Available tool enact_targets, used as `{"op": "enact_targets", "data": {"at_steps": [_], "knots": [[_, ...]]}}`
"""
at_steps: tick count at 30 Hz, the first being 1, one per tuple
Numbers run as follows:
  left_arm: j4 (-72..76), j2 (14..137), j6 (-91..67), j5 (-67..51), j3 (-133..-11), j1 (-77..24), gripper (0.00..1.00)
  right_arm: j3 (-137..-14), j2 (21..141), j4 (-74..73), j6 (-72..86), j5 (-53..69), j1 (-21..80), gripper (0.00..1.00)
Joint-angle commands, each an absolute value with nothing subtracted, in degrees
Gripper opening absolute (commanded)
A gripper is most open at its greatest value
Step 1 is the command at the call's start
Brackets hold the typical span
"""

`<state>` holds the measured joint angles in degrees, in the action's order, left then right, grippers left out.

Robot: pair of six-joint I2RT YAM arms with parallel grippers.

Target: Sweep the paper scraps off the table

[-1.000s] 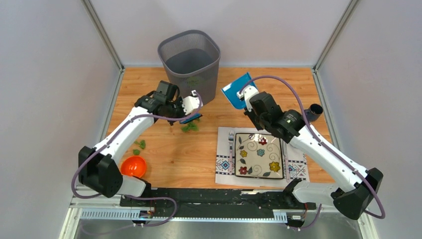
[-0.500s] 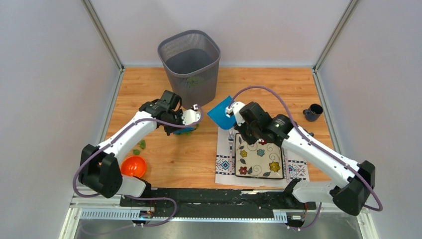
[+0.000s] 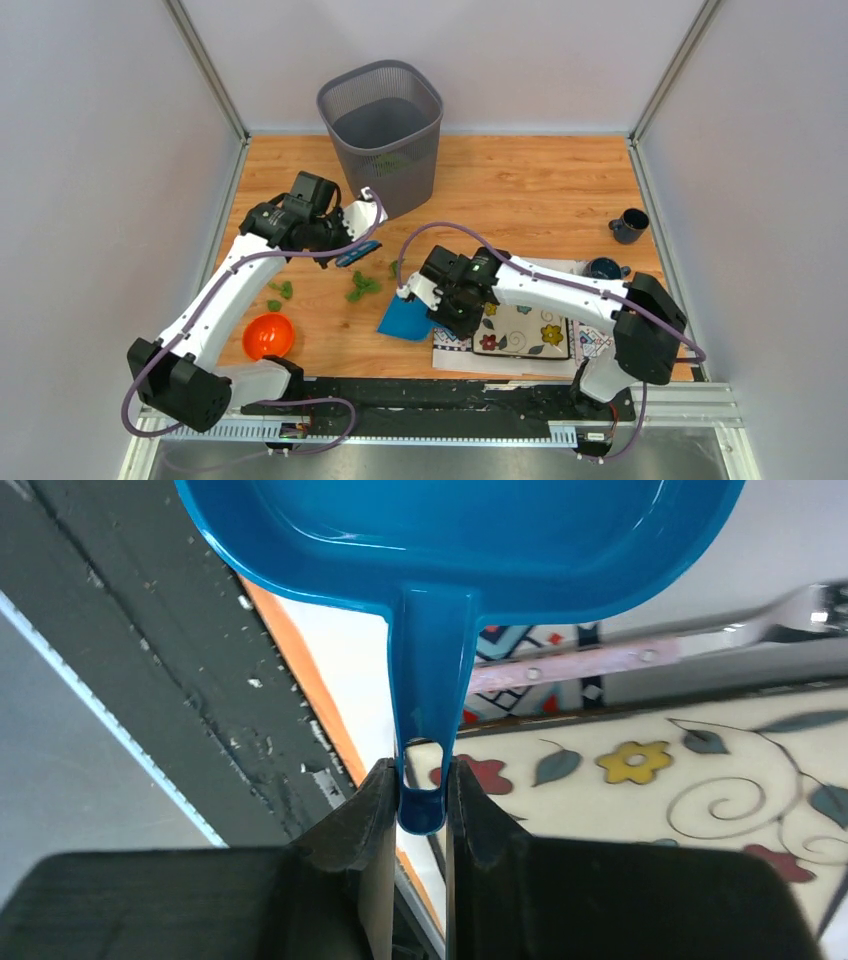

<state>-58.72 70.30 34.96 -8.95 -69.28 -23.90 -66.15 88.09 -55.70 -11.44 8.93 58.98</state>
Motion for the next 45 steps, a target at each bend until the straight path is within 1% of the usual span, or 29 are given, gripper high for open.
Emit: {"op": "enact_targets", "data": {"at_steps": [1, 3, 7, 12, 16, 20, 22, 24, 26, 29, 33, 36, 42, 44, 45], "knots": [[-58.7, 68.2, 32.1, -5.4, -66.6, -20.4, 0.00, -69.4, 92.0, -60.0, -13.7, 12.1, 61.2, 0.00], [-57.1, 68.7, 31.8, -5.9, -64.3, -18.3, 0.00, -70.5, 94.1, -60.7, -12.8, 9.5, 61.6, 0.00], [-54.6, 70.7, 31.4, -10.4, -60.5, -12.7, 0.00, -74.6, 101.8, -62.9, -11.3, 5.1, 61.8, 0.00], [-54.3, 73.0, 29.7, -15.1, -60.0, -11.9, 0.00, -82.6, 109.2, -65.6, -10.1, 1.9, 61.8, 0.00], [-56.8, 72.7, 29.2, -23.9, -60.1, -12.0, 0.00, -87.6, 113.9, -64.6, -9.7, 0.1, 61.2, 0.00], [-61.4, 72.2, 29.7, -30.6, -60.6, -11.9, 0.00, -90.2, 116.4, -61.4, -9.5, 0.1, 60.2, 0.00], [-63.4, 72.1, 29.8, -35.1, -61.4, -11.9, 0.00, -90.9, 117.2, -60.2, -9.8, -1.9, 60.2, 0.00], [-64.9, 71.4, 29.4, -39.2, -62.0, -12.0, 0.00, -91.3, 117.3, -57.9, -10.0, -0.9, 60.4, 0.00], [-65.0, 70.8, 28.5, -40.8, -62.6, -11.9, 0.00, -90.5, 116.3, -54.5, -11.0, 2.8, 60.6, 0.00], [-62.8, 70.0, 26.3, -38.9, -63.6, -11.9, 0.00, -87.5, 113.4, -51.0, -11.8, 5.8, 60.7, 0.00], [-58.2, 67.8, 23.9, -29.7, -64.3, -11.9, 0.00, -82.3, 108.0, -48.7, -13.2, 6.9, 60.7, 0.00], [-58.1, 67.1, 24.2, -26.2, -65.9, -11.8, 0.00, -78.2, 104.1, -47.6, -14.2, 6.9, 60.8, 0.00], [-63.0, 66.7, 27.1, -28.9, -69.5, -11.8, 0.00, -73.1, 97.3, -44.5, -15.9, 8.2, 61.2, 0.00], [-63.6, 66.4, 27.5, -27.4, -70.7, -11.6, 0.00, -73.2, 96.3, -45.7, -16.1, 7.6, 61.1, 0.00], [-63.3, 66.4, 27.7, -24.6, -71.4, -11.3, 0.00, -73.7, 95.7, -46.7, -16.4, 7.6, 61.1, 0.00]]}}
